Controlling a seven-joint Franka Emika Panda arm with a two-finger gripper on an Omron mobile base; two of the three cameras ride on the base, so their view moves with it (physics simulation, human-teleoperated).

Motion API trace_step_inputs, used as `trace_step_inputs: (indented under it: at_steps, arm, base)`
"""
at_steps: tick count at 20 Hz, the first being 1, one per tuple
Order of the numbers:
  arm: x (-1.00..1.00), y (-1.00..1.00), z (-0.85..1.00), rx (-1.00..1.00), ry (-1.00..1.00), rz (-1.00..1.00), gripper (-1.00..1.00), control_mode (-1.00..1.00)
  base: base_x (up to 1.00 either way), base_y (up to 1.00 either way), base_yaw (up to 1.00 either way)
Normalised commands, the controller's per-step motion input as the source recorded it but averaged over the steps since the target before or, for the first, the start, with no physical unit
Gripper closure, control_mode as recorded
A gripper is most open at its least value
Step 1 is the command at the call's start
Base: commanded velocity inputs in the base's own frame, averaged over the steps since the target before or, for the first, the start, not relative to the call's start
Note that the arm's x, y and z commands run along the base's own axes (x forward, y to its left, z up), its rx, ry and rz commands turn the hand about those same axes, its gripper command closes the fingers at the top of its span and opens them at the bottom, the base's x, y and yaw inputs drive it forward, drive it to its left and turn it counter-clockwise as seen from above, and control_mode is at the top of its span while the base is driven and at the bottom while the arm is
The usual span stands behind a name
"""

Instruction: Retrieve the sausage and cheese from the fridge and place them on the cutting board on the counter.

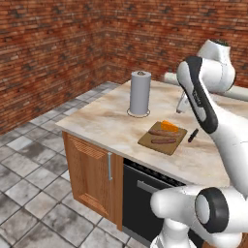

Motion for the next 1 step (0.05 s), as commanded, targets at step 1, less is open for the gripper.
trace_step_inputs:
  at_steps: [1]
  arm:
    - [-0.61, 0.47, 0.29, -0.03, -0.25, -0.06, -1.0, -1.0]
  base:
    - [0.0, 0.0, 0.0]
